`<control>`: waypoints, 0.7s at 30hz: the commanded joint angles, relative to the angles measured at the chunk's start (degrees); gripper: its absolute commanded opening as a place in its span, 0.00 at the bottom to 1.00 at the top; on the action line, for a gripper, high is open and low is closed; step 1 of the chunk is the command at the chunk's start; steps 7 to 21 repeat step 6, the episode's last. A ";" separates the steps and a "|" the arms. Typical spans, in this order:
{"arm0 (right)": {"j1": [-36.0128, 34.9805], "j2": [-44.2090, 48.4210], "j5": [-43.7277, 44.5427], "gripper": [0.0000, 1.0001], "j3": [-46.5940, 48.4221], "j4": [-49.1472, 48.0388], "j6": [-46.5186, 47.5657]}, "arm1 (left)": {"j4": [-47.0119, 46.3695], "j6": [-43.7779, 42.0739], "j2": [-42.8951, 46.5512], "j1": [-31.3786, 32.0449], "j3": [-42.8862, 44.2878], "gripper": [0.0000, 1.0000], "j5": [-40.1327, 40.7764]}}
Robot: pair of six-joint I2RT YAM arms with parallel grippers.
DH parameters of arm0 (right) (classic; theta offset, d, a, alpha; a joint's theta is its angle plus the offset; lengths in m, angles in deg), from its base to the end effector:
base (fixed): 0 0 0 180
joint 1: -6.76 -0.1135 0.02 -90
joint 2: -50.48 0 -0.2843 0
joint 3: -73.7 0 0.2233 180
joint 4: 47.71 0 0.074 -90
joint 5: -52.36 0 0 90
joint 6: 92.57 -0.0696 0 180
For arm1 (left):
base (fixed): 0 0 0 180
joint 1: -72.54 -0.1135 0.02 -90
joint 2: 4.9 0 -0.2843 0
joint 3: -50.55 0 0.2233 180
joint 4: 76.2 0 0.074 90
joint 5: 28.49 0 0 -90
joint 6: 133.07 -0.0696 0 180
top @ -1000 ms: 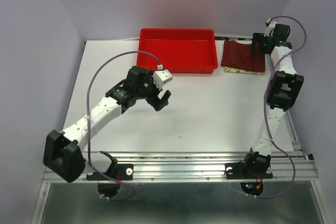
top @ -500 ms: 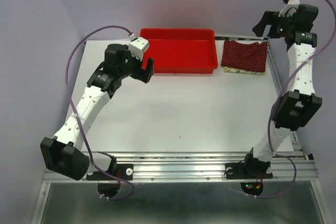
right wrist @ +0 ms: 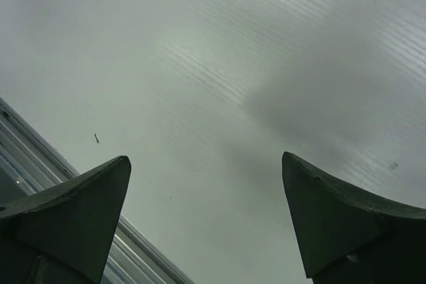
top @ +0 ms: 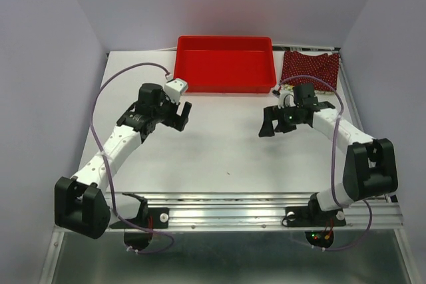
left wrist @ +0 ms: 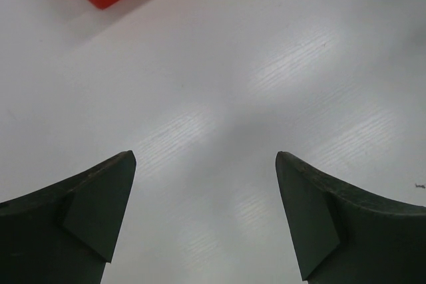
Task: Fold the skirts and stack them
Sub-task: Neatly place the folded skirt to the corner
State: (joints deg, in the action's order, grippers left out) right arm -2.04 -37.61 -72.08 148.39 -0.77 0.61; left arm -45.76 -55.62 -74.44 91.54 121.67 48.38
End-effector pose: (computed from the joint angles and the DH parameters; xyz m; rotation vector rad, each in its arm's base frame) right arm 0.2833 0.0837 0.2317 -0.4724 2.5045 0.8193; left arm 0.2483 -0.1022 0.3176 0.6980 1.9534 -0.3066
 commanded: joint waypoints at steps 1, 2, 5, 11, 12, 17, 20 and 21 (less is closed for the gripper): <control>-0.96 7.75 4.81 1.00 -4.70 -8.24 2.27 | -2.19 -2.38 4.40 -0.11 -3.93 0.99 2.57; -0.96 8.02 5.16 1.00 -5.49 -8.33 2.18 | -2.46 -2.47 4.85 -0.11 -4.28 0.99 2.93; -0.96 9.08 5.26 1.00 -5.94 -8.94 1.83 | -1.06 -2.73 4.77 -0.11 -3.68 0.99 1.79; -1.48 9.34 5.17 1.00 -5.94 -9.12 1.39 | 0.08 -3.08 4.68 -0.11 -3.24 0.99 0.83; -1.48 9.34 5.17 1.00 -5.94 -9.12 1.39 | 0.08 -3.08 4.68 -0.11 -3.24 0.99 0.83; -1.48 9.34 5.17 1.00 -5.94 -9.12 1.39 | 0.08 -3.08 4.68 -0.11 -3.24 0.99 0.83; -1.48 9.34 5.17 1.00 -5.94 -9.12 1.39 | 0.08 -3.08 4.68 -0.11 -3.24 0.99 0.83; -1.48 9.34 5.17 1.00 -5.94 -9.12 1.39 | 0.08 -3.08 4.68 -0.11 -3.24 0.99 0.83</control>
